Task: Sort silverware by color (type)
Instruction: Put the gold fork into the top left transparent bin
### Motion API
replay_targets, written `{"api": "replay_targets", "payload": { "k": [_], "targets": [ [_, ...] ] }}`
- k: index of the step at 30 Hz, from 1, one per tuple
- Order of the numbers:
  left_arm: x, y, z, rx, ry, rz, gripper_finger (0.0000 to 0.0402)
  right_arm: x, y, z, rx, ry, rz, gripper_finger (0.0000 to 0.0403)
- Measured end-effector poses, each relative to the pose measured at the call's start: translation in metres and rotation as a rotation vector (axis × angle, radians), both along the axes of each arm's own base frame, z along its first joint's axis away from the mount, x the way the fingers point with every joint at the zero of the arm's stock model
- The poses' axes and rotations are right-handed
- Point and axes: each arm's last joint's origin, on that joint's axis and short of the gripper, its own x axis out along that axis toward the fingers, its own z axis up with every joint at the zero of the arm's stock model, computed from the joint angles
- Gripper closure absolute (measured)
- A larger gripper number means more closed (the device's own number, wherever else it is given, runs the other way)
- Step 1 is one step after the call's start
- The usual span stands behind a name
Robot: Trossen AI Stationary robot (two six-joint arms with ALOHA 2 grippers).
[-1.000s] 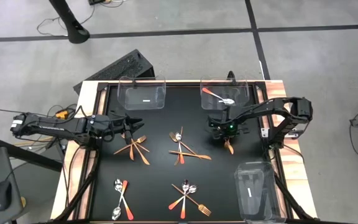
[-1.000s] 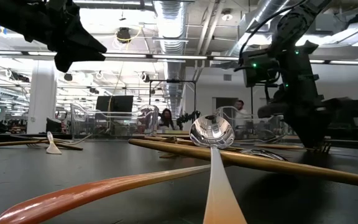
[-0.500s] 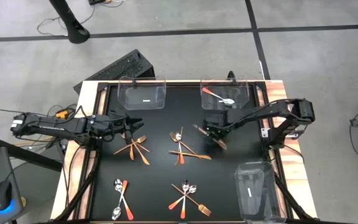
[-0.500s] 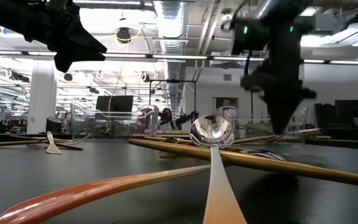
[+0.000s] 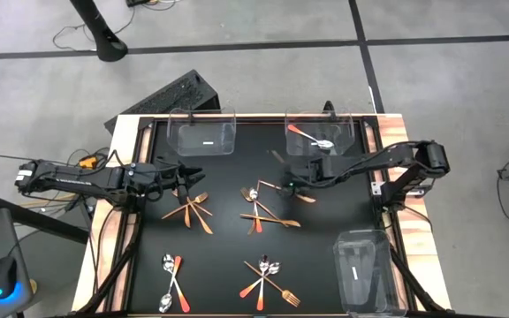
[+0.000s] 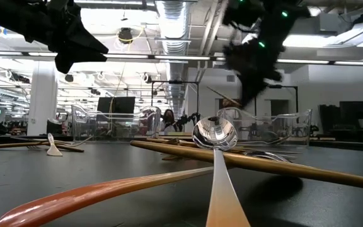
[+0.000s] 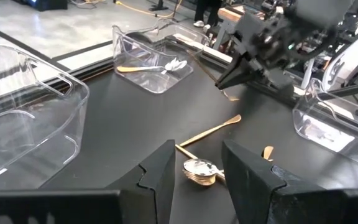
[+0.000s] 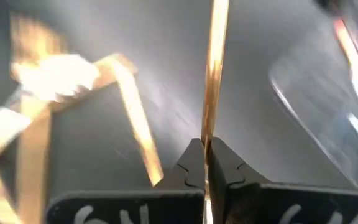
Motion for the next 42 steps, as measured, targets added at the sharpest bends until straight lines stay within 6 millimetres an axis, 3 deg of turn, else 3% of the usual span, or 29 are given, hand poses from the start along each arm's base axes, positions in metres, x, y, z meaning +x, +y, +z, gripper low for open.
{"api": "replay_targets", "payload": {
  "k": [3, 12, 17, 24, 32, 42],
  "targets": [
    [0.000, 0.000, 0.000, -0.001, 0.000, 0.000, 0.0284, 0.025, -0.011, 0.014, -0.052, -0.136, 0.119, 0.0393],
    [0.000, 0.000, -0.001, -0.067, -0.017, 0.028, 0.0284, 0.084, -0.047, 0.052, -0.291, -0.154, 0.307, 0.0394],
    [-0.001, 0.000, -0.001, -0.097, -0.023, 0.036, 0.0284, 0.123, -0.086, 0.065, -0.394, -0.188, 0.370, 0.0393],
    [-0.001, 0.001, -0.002, -0.141, -0.033, 0.070, 0.0284, 0.168, -0.137, 0.068, -0.387, -0.284, 0.396, 0.0392],
    [-0.004, 0.001, -0.011, -0.183, 0.039, 0.092, 0.0284, 0.196, -0.161, 0.048, -0.439, -0.257, 0.508, 0.0376],
    [-0.006, 0.001, -0.014, -0.174, 0.077, 0.108, 0.0284, 0.199, -0.165, 0.036, -0.417, -0.239, 0.476, 0.0286]
  ]
}}
